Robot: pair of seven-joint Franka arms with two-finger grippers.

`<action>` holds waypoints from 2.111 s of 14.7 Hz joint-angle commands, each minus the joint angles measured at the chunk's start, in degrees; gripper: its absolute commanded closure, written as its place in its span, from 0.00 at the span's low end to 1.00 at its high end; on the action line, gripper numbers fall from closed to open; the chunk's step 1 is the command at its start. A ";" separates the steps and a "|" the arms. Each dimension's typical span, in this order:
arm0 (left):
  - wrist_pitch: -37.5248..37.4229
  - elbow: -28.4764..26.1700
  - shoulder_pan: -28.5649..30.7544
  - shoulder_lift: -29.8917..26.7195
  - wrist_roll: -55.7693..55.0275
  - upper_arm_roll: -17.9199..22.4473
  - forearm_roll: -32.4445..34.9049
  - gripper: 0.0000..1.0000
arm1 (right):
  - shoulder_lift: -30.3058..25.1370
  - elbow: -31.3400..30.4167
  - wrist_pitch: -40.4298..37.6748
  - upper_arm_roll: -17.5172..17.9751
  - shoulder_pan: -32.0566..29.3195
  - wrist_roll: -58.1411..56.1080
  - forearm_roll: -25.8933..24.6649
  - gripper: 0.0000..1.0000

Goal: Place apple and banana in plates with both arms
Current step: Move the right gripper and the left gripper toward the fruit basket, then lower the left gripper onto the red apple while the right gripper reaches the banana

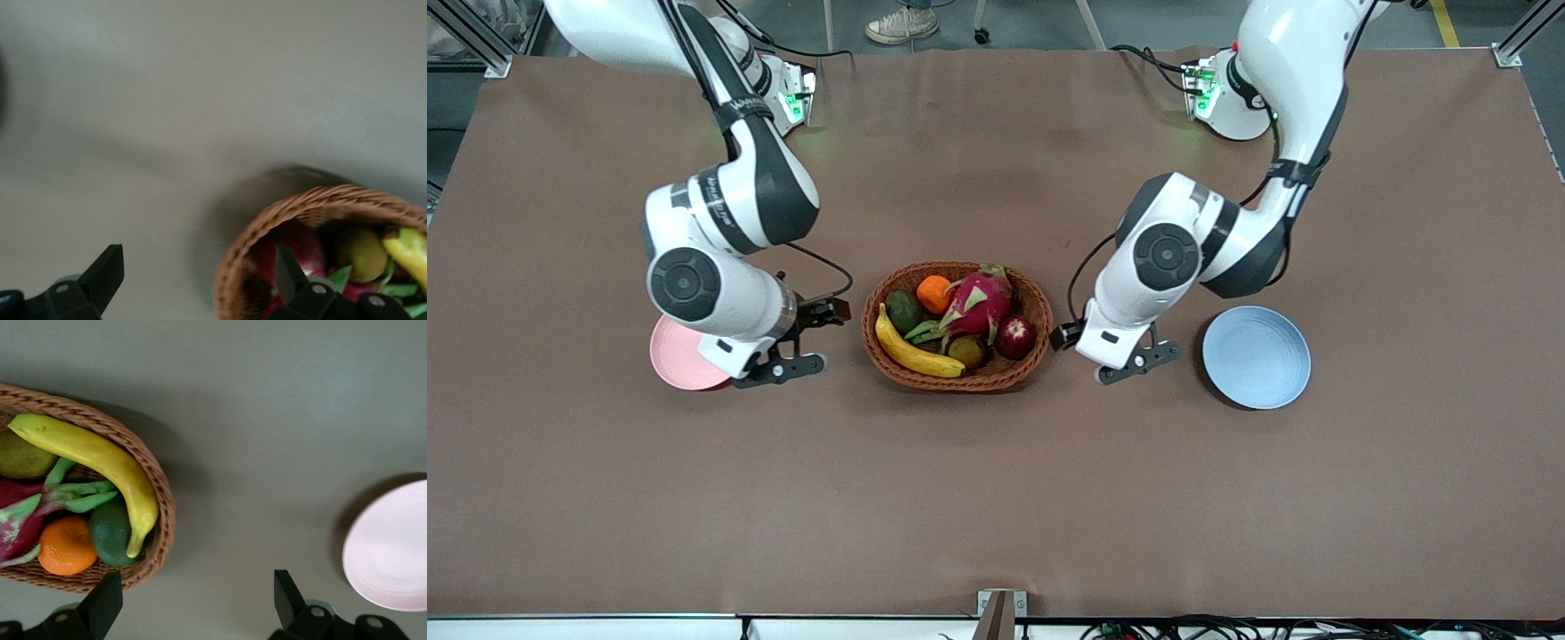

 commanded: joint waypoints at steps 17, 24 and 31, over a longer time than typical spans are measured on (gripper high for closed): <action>12.89 1.99 -8.64 10.61 -18.49 0.39 -0.05 0.21 | 7.28 -6.22 9.36 -0.48 8.94 14.58 1.70 0.32; 12.89 2.07 -8.64 10.44 -18.57 0.39 -0.58 0.71 | 6.49 -6.58 8.77 -0.57 10.09 18.88 1.70 0.37; 12.80 2.51 -8.47 9.82 -18.57 0.39 -0.67 0.99 | 5.96 -6.41 7.80 -0.66 7.71 18.18 1.70 0.40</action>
